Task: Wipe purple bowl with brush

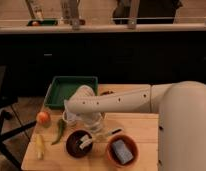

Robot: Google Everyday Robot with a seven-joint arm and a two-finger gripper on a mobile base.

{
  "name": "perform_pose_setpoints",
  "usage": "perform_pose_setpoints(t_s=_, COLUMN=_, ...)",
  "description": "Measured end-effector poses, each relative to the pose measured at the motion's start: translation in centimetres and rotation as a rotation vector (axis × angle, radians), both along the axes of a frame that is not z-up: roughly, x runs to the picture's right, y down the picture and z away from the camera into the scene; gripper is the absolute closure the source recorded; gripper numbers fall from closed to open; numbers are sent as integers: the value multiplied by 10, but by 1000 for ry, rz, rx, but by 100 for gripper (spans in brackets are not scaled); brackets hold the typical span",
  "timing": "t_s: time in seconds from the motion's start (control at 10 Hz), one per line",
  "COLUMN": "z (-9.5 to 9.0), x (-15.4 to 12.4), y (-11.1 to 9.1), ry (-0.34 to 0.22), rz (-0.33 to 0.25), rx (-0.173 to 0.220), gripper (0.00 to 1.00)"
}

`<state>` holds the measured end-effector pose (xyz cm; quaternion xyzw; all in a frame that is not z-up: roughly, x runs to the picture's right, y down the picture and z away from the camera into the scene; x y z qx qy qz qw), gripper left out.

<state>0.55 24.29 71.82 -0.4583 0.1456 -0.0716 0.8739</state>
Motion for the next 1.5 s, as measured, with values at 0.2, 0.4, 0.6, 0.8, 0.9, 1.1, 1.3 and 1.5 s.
perform_pose_setpoints(t_s=0.2, z=5, x=-6, y=-7, ry=-11, rz=2, rx=7, gripper=99)
perform_pose_setpoints(t_s=0.4, z=6, x=-17, y=-11, ry=-40, rz=14, rx=17, gripper=99)
perform_pose_setpoints(t_s=0.6, z=4, x=-31, y=-14, ry=-77, rz=26, rx=26, gripper=99)
perform_pose_setpoints(t_s=0.8, z=-3, x=-45, y=-12, ry=-121, rz=28, rx=25, gripper=99)
perform_pose_setpoints(t_s=0.9, z=-8, x=-48, y=-8, ry=-139, rz=25, rx=20, gripper=99)
perform_pose_setpoints(t_s=1.1, z=-22, x=-46, y=4, ry=-152, rz=18, rx=3, gripper=99)
perform_pose_setpoints(t_s=1.3, z=-32, x=-31, y=16, ry=-132, rz=33, rx=-15, gripper=99)
perform_pose_setpoints(t_s=1.5, z=-30, x=-12, y=24, ry=-93, rz=52, rx=-30, gripper=99)
